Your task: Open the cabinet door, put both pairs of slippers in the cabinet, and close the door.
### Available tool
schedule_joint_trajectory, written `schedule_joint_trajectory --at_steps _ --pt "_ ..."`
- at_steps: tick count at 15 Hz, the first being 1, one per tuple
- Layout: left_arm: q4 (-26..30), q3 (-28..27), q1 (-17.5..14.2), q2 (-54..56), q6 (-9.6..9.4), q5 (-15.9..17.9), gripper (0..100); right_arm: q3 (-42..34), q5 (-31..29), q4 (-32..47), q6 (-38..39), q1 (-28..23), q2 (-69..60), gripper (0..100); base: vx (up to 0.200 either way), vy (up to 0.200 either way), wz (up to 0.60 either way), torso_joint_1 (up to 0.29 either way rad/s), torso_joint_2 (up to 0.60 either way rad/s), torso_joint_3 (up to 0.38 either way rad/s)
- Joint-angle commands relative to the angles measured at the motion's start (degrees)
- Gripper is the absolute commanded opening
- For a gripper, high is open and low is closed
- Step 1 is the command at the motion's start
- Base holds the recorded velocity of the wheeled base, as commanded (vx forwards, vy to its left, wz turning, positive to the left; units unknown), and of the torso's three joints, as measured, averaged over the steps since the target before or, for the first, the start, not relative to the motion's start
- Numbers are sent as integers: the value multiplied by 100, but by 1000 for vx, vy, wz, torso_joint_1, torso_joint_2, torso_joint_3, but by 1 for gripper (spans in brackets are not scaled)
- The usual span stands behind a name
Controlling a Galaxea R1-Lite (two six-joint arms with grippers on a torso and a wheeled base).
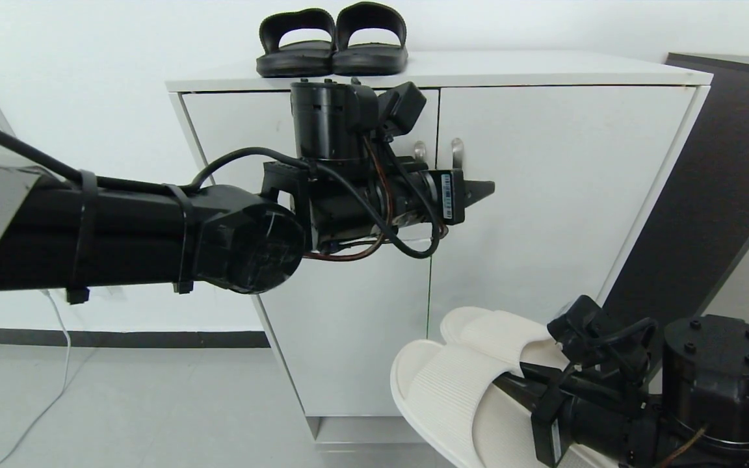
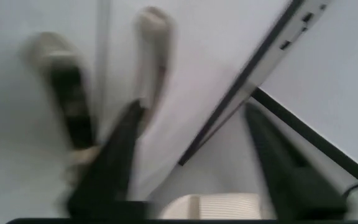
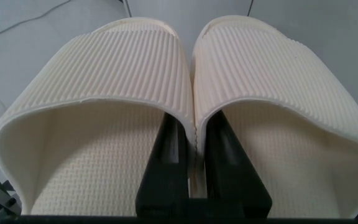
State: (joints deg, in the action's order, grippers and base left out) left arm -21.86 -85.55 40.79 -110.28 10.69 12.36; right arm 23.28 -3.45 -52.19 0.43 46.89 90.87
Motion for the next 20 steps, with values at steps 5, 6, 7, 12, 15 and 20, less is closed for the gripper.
schedule_joint_trajectory --at_steps 5,6,7,12,15,20 --pt "-38 680 149 648 12 47 0 -131 187 -2 -8 5 -60 0 0 0 0 0 0 0" --pt "-38 865 219 780 12 47 0 -237 459 7 -8 14 -175 0 0 0 0 0 0 0" --pt "-82 1023 236 894 3 47 0 -324 732 -2 -16 22 -271 0 0 0 0 0 0 0" --pt "-592 1928 518 1474 3 29 0 -544 1206 7 -34 75 -518 0 0 0 0 0 0 0" --pt "-636 2201 500 1746 109 12 0 -571 1206 7 -60 172 -500 0 0 0 0 0 0 0" --pt "-636 1946 -62 1456 381 161 0 -615 1198 7 -69 251 -509 0 0 0 0 0 0 0"
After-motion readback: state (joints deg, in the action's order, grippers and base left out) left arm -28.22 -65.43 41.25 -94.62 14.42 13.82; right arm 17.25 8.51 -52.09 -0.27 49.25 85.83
